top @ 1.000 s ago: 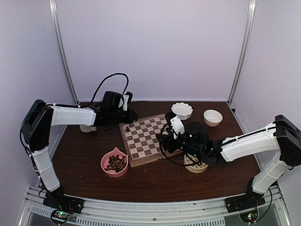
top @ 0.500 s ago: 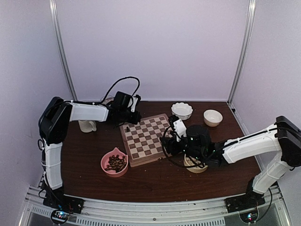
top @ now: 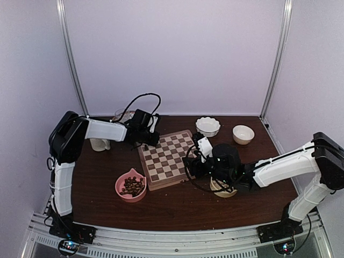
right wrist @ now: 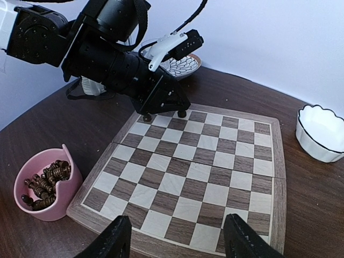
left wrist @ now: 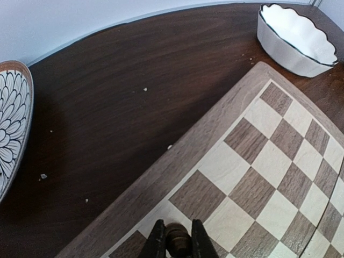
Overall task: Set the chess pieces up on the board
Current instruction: Place the bishop on c8, then adjust the chessboard at the center of the board.
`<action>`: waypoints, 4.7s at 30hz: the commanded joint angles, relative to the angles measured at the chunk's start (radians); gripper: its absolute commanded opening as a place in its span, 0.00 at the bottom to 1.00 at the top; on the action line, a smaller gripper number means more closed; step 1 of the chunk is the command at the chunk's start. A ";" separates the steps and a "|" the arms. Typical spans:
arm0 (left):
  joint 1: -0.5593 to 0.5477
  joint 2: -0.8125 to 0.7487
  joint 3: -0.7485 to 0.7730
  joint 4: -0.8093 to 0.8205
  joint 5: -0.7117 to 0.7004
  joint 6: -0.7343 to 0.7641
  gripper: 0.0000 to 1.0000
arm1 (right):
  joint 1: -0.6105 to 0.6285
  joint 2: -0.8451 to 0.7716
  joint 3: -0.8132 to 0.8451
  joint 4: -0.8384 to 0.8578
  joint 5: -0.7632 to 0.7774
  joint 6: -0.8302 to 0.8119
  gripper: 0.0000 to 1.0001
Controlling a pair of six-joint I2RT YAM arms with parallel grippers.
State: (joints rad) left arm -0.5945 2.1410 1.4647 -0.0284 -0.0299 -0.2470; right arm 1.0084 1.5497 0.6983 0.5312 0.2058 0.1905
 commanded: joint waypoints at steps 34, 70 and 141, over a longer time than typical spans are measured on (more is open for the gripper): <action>0.025 0.052 0.128 -0.095 0.072 -0.034 0.62 | 0.007 -0.006 0.005 0.003 -0.067 -0.026 0.60; 0.171 0.004 0.203 -0.254 0.191 -0.220 0.00 | -0.050 -0.011 0.075 -0.115 -0.149 0.041 0.60; 0.157 0.103 0.154 -0.415 0.210 0.016 0.00 | -0.393 0.424 0.514 -0.755 -0.273 0.122 0.00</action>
State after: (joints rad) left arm -0.4088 2.2787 1.6855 -0.4133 0.1196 -0.2325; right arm 0.6109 1.9602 1.1877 -0.2081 -0.0292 0.3191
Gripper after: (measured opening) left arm 0.007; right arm 0.008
